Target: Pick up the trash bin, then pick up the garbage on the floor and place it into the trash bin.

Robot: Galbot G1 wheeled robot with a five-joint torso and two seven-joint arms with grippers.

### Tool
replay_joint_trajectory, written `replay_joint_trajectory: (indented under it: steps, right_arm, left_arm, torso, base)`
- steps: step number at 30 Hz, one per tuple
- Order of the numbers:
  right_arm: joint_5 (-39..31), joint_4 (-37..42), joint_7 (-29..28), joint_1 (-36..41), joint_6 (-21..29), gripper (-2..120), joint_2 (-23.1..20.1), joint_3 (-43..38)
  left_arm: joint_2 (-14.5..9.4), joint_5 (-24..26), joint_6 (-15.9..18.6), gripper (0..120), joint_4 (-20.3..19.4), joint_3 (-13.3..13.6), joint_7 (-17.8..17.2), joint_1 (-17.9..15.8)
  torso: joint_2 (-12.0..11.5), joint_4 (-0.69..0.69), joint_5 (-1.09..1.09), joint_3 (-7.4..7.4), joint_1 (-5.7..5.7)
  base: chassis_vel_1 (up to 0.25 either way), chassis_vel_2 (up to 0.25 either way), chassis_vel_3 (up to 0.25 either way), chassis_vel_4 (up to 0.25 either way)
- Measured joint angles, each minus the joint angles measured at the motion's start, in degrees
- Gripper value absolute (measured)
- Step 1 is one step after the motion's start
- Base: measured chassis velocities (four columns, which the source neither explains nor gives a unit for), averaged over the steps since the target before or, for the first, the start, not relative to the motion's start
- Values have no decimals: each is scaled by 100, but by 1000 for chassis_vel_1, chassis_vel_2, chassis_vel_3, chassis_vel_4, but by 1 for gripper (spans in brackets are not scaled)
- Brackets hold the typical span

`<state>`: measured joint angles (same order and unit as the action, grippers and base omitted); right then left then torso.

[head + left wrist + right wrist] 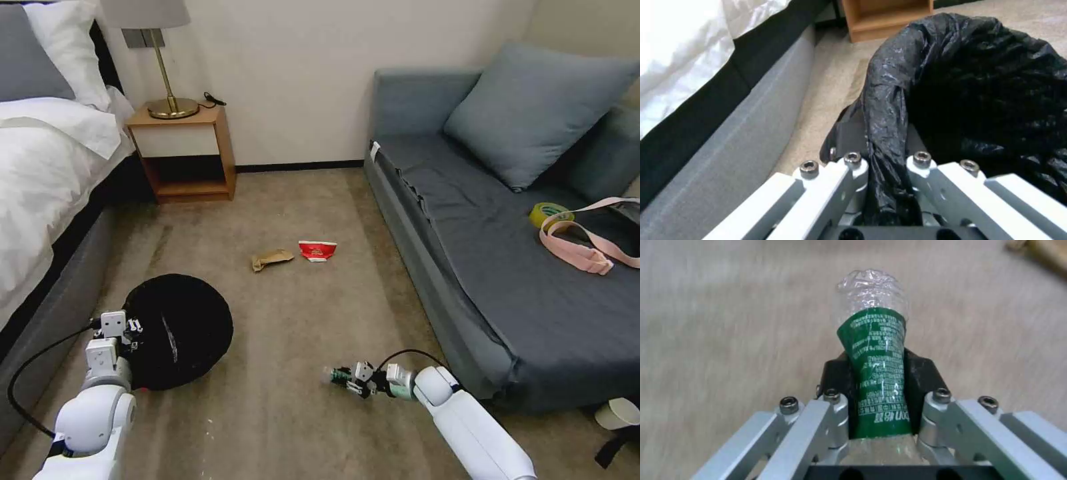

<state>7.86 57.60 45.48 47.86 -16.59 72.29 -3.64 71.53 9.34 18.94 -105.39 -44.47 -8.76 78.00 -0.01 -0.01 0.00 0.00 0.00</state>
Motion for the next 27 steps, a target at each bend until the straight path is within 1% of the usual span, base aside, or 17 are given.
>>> replay_joint_trajectory:
  steps: [2, 5, 8, 11, 12, 15, 16, 17, 20, 21, 22, 24, 25, 26, 27]
  right_arm:
    - [-73, 74, -5, -25, 24, 18, 18, 27]
    - [-416, 443, -152, -202, 130, 18, 130, 237]
    - [-757, 780, -364, -455, 256, 18, 232, 605]
    - [-998, 936, -595, -754, 293, 18, 344, 982]
    - [-998, 936, -595, -754, 293, 18, 344, 982]
    - [-1409, 951, -1033, -1106, 269, 18, 596, 1526]
    - [-1583, 887, -1255, -1226, 247, 18, 741, 1738]
    - [-1583, 887, -1255, -1226, 247, 18, 741, 1738]
    - [-1753, 573, -1610, -1407, 192, 18, 1096, 2065]
    - [-1753, 573, -1610, -1407, 192, 18, 1096, 2065]
    - [-1754, 274, -1747, -1515, 82, 18, 1359, 2197]
    - [-1671, -140, -1856, -1626, -82, 18, 1658, 2279]
    - [-1620, -311, -1895, -1667, -143, 18, 1787, 2293]
    - [-1620, -311, -1895, -1667, -143, 18, 1787, 2293]
    - [-1516, -629, -2021, -1740, -276, 18, 1969, 2312]
  left_arm:
    - [4, -7, 2, 4, -4, 7, 1, 0]
    - [57, -68, 3, 4, -7, 63, 7, -10]
    - [142, -148, -7, 4, -4, 142, 5, -18]
    - [201, -191, -15, 4, -3, 188, 7, -18]
    - [201, -191, -15, 4, -3, 188, 7, -18]
    - [255, -188, -30, 4, 7, 234, 10, -41]
    - [273, -189, -31, 4, 6, 245, 11, -50]
    - [273, -189, -31, 4, 6, 245, 11, -50]
    - [314, -196, -31, 4, -11, 253, 5, -58]
    - [314, -196, -31, 4, -11, 253, 5, -58]
    - [338, -198, -31, 4, -32, 257, 4, -54]
    - [363, -199, -31, 4, -63, 265, 5, -38]
    - [371, -199, -31, 4, -71, 266, 4, -34]
    - [371, -199, -31, 4, -71, 266, 4, -34]
    - [398, -199, -31, 4, -96, 270, 8, -19]
  torso:
    - [0, 0, 0, 0, 0]
    - [0, 0, -1, 0, 0]
    - [0, 1, 0, 0, 0]
    - [0, 1, -1, 0, 0]
    - [0, 1, -1, 0, 0]
    - [0, 1, -1, 0, 0]
    - [0, 2, -1, 0, 0]
    - [0, 2, -1, 0, 0]
    - [0, 1, -1, 0, 0]
    - [0, 1, -1, 0, 0]
    - [0, 1, -2, 1, 0]
    - [0, 1, -1, 1, 0]
    - [0, 1, -1, 1, 0]
    - [0, 1, -1, 1, 0]
    - [0, 5, 0, 0, 0]
  base:
    - [0, 0, 0, 0]
    - [0, 0, 0, 0]
    - [0, 0, 0, 0]
    - [0, 0, 0, 0]
    - [0, 0, 0, 0]
    - [0, 0, 0, 0]
    - [0, 0, 0, 0]
    - [0, 0, 0, 0]
    - [0, 0, 0, 0]
    - [0, 0, 0, 0]
    - [0, 0, 0, 0]
    - [0, 0, 0, 0]
    - [0, 0, 0, 0]
    - [0, 0, 0, 0]
    - [0, 0, 0, 0]
